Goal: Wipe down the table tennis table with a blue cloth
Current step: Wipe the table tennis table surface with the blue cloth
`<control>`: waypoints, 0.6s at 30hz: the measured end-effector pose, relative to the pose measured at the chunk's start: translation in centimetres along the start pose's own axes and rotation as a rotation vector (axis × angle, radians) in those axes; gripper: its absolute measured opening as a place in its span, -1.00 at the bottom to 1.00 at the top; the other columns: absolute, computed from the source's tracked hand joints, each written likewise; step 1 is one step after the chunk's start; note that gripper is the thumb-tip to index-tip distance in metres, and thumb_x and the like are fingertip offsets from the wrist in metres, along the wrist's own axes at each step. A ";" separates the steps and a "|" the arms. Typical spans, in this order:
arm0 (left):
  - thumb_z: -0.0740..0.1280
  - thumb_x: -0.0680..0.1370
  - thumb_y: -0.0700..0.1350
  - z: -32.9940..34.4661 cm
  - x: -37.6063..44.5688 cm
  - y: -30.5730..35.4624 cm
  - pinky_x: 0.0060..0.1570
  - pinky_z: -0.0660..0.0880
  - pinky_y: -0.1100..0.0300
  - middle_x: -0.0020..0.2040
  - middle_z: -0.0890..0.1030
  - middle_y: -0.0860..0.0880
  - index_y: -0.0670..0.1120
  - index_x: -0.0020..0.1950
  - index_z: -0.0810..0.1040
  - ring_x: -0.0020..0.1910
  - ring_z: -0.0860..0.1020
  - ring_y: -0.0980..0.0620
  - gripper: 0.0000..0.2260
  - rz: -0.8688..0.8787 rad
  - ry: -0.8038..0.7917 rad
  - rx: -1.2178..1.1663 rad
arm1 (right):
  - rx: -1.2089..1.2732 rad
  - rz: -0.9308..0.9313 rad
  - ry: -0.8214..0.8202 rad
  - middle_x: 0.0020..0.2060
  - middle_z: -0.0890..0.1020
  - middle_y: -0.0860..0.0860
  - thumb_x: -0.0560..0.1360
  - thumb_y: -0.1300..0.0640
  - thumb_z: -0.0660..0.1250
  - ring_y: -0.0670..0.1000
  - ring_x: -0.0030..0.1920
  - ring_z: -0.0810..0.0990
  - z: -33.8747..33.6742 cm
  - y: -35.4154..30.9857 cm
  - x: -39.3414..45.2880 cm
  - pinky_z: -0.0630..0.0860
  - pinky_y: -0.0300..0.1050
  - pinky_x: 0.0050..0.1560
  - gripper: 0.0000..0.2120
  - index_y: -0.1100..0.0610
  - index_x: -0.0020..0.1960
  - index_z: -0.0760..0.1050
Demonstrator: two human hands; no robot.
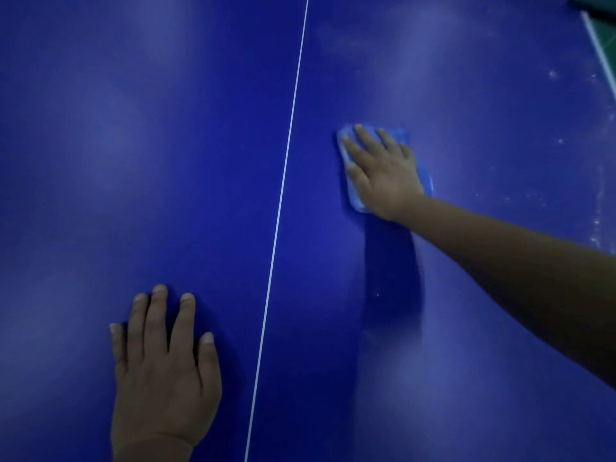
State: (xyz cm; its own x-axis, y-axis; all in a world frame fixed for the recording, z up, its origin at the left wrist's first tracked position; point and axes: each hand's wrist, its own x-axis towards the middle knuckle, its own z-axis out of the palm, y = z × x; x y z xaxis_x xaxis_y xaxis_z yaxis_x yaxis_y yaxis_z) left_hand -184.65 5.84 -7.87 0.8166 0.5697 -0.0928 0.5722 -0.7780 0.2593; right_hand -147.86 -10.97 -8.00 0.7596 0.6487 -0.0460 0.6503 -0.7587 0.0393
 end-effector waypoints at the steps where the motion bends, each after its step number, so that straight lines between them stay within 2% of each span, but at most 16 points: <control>1: -0.01 0.60 0.09 0.0 -0.1 0.0 0.53 -0.25 0.01 0.56 0.21 -0.20 -0.17 0.50 0.34 0.58 0.06 -0.16 -0.44 0.000 -0.004 0.003 | -0.004 0.015 0.000 0.60 0.17 -0.02 0.64 -0.15 -0.06 0.20 0.55 0.18 -0.4 0.5 0.7 0.19 0.26 0.44 -0.46 -0.05 0.60 0.15; 4: -0.02 0.60 0.09 -0.1 -0.1 -0.1 0.53 -0.25 0.01 0.56 0.21 -0.21 -0.17 0.50 0.34 0.58 0.05 -0.16 -0.44 -0.001 0.004 -0.002 | 0.039 0.283 -0.023 0.61 0.07 -0.07 0.67 -0.12 -0.02 0.15 0.58 0.08 -1.9 4.6 4.4 0.08 0.24 0.51 -0.49 -0.11 0.61 0.09; 6: -0.02 0.60 0.09 -0.1 -0.1 0.0 0.53 -0.24 -0.01 0.56 0.21 -0.21 -0.18 0.50 0.34 0.58 0.05 -0.17 -0.44 0.006 0.000 -0.001 | 0.098 0.313 -0.031 0.62 0.05 -0.07 0.68 -0.10 -0.04 0.15 0.59 0.05 -2.6 4.9 5.3 0.06 0.23 0.51 -0.49 -0.09 0.61 0.07; 8: -0.03 0.61 0.09 -0.2 -0.2 0.0 0.53 -0.24 -0.02 0.56 0.20 -0.20 -0.17 0.51 0.32 0.58 0.04 -0.15 -0.44 0.002 -0.005 0.001 | 0.012 0.063 -0.035 0.62 0.06 0.01 0.68 -0.05 -0.11 0.18 0.59 0.05 -2.2 2.6 3.1 0.10 0.24 0.49 -0.49 -0.02 0.63 0.05; 10: -0.03 0.61 0.09 -0.3 -0.3 0.0 0.53 -0.26 -0.01 0.57 0.18 -0.20 -0.17 0.52 0.31 0.59 0.02 -0.14 -0.44 0.001 -0.016 0.010 | -0.059 -0.331 -0.042 0.60 0.12 0.08 0.67 -0.04 -0.15 0.24 0.59 0.08 -1.6 -0.2 -2.9 0.14 0.27 0.46 -0.48 0.02 0.62 0.08; 12: -0.02 0.61 0.09 -0.4 -0.2 0.1 0.53 -0.28 0.01 0.57 0.18 -0.20 -0.17 0.52 0.32 0.59 0.02 -0.14 -0.44 0.000 -0.018 0.006 | -0.034 -0.757 -0.080 0.58 0.23 0.05 0.67 -0.09 -0.03 0.27 0.56 0.16 -0.9 -2.3 -11.5 0.12 0.32 0.46 -0.51 -0.03 0.57 0.23; 14: -0.02 0.61 0.09 -0.5 -0.2 0.2 0.53 -0.28 0.02 0.57 0.17 -0.20 -0.17 0.52 0.32 0.59 0.02 -0.14 -0.44 0.000 -0.027 0.009 | 0.026 -1.039 -0.134 0.56 0.27 -0.03 0.67 -0.11 0.04 0.22 0.57 0.17 0.1 -2.2 -16.5 0.06 0.32 0.48 -0.55 -0.07 0.53 0.30; 15: -0.02 0.61 0.09 -0.5 -0.2 0.2 0.53 -0.28 0.02 0.57 0.18 -0.20 -0.17 0.52 0.32 0.59 0.02 -0.14 -0.44 -0.003 -0.030 0.005 | -0.008 -1.089 -0.150 0.54 0.31 -0.03 0.67 -0.11 0.03 0.22 0.56 0.20 -0.2 -1.2 -16.1 0.09 0.31 0.48 -0.55 -0.07 0.52 0.32; 16: -0.02 0.60 0.10 -0.5 -0.1 0.3 0.53 -0.28 0.02 0.57 0.18 -0.20 -0.17 0.51 0.33 0.59 0.02 -0.14 -0.43 -0.005 -0.029 0.000 | -0.045 -1.062 -0.101 0.51 0.37 0.02 0.68 -0.10 0.01 0.24 0.52 0.28 -0.5 -0.1 -13.9 0.16 0.32 0.46 -0.56 -0.03 0.50 0.34; 17: -0.03 0.60 0.10 -0.5 -0.1 0.3 0.52 -0.29 0.03 0.57 0.19 -0.20 -0.17 0.52 0.33 0.59 0.02 -0.15 -0.43 -0.006 -0.032 0.001 | -0.114 -0.962 -0.014 0.46 0.43 0.11 0.68 -0.07 0.01 0.29 0.45 0.38 -0.6 1.2 -10.6 0.26 0.33 0.40 -0.56 0.05 0.48 0.37; 18: -0.03 0.60 0.11 -0.5 -0.1 0.3 0.52 -0.29 0.03 0.58 0.18 -0.20 -0.17 0.52 0.32 0.59 0.01 -0.14 -0.42 -0.005 -0.037 0.007 | -0.126 -0.759 0.061 0.41 0.48 0.20 0.68 -0.02 0.03 0.33 0.37 0.46 -0.7 2.4 -7.1 0.37 0.35 0.31 -0.56 0.14 0.45 0.40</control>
State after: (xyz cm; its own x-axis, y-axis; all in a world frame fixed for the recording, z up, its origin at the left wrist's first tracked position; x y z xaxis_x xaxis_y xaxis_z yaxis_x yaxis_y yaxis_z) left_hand -184.60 5.70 -7.28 0.8157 0.5637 -0.1300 0.5770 -0.7768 0.2524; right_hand -151.65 -17.32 -6.90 0.1017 0.9935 -0.0509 0.9867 -0.0942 0.1325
